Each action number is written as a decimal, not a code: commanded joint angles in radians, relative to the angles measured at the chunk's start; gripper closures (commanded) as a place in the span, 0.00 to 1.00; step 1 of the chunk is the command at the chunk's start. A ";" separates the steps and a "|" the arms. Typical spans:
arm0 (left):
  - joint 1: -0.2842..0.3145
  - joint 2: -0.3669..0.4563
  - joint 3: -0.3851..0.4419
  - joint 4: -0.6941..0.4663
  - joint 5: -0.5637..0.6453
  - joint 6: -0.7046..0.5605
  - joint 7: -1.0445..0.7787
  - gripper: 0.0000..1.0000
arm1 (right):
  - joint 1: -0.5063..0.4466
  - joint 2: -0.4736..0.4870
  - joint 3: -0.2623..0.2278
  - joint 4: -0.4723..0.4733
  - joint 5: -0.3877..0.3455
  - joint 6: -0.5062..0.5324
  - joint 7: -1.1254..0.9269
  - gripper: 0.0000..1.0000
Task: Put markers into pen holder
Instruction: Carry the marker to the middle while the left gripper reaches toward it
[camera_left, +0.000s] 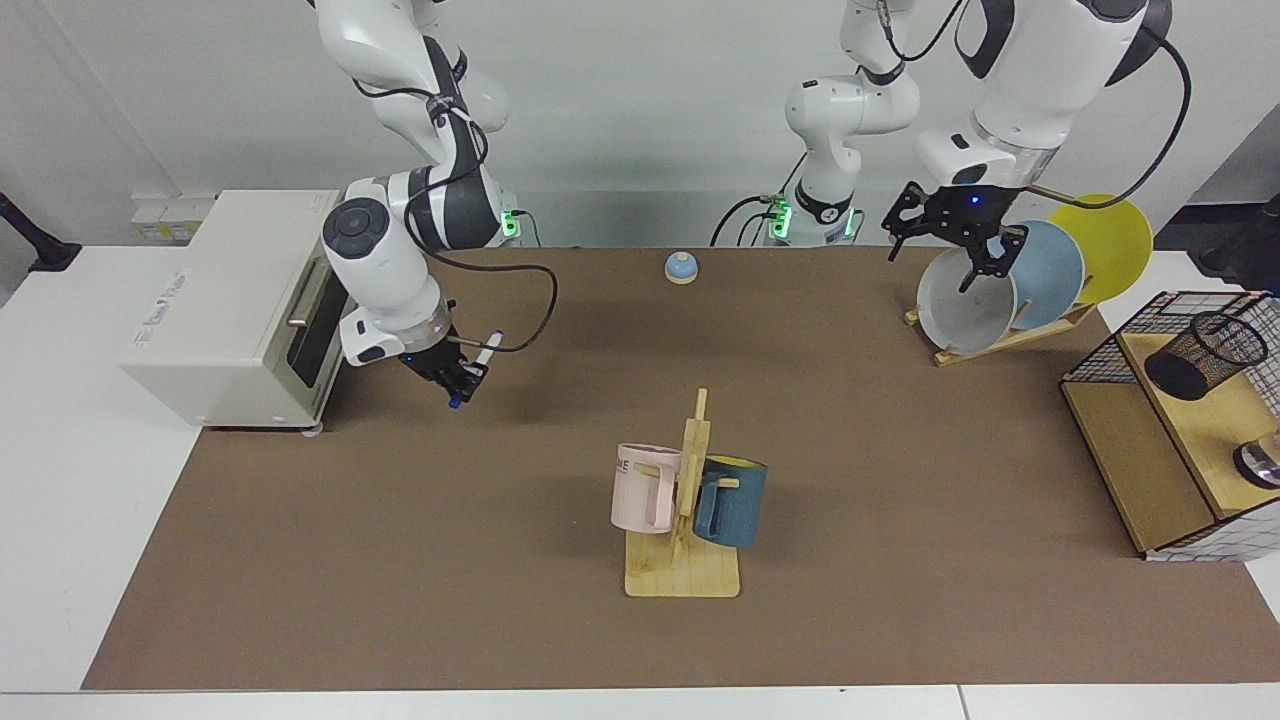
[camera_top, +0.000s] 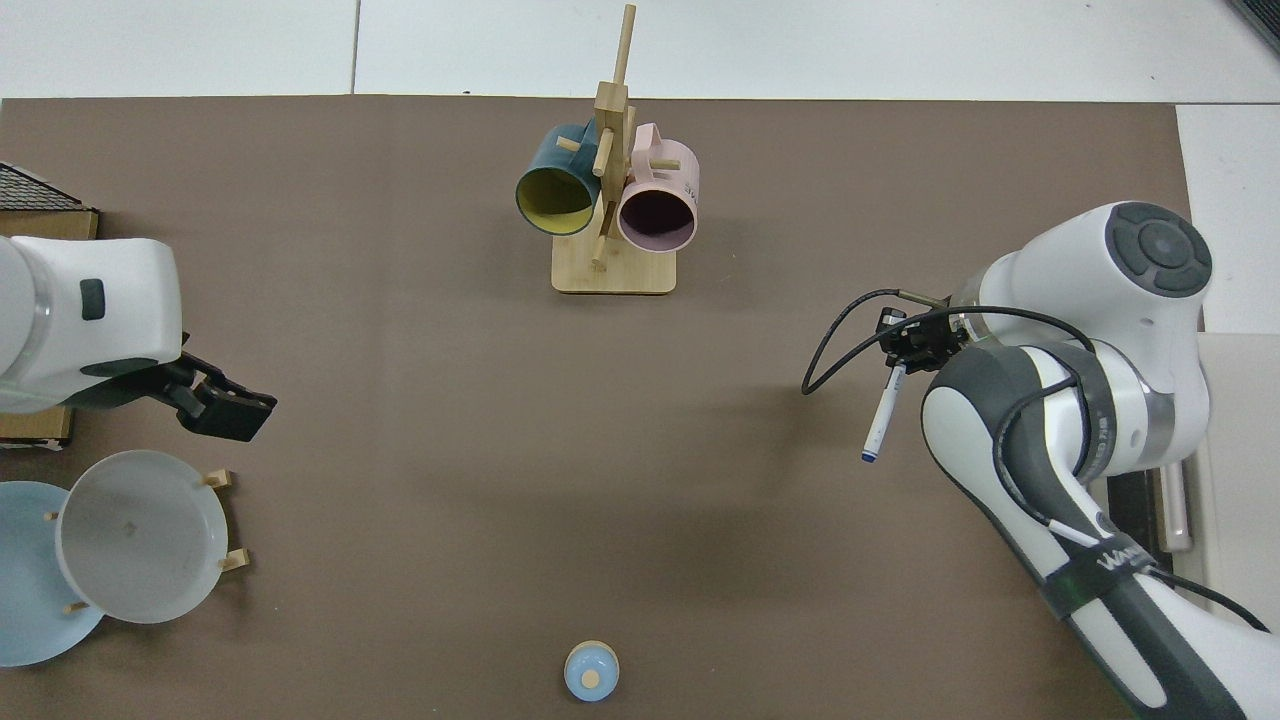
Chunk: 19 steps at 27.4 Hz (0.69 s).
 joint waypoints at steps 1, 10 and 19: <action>-0.005 -0.002 0.010 -0.002 -0.042 0.012 0.196 0.00 | 0.035 -0.028 0.003 0.067 0.056 -0.104 0.121 1.00; -0.014 -0.005 -0.053 -0.023 -0.107 0.025 0.287 0.00 | 0.090 -0.098 0.003 0.116 0.229 -0.191 0.377 1.00; -0.128 -0.014 -0.055 -0.055 -0.150 0.052 0.299 0.01 | 0.184 -0.118 0.003 0.116 0.269 -0.182 0.747 1.00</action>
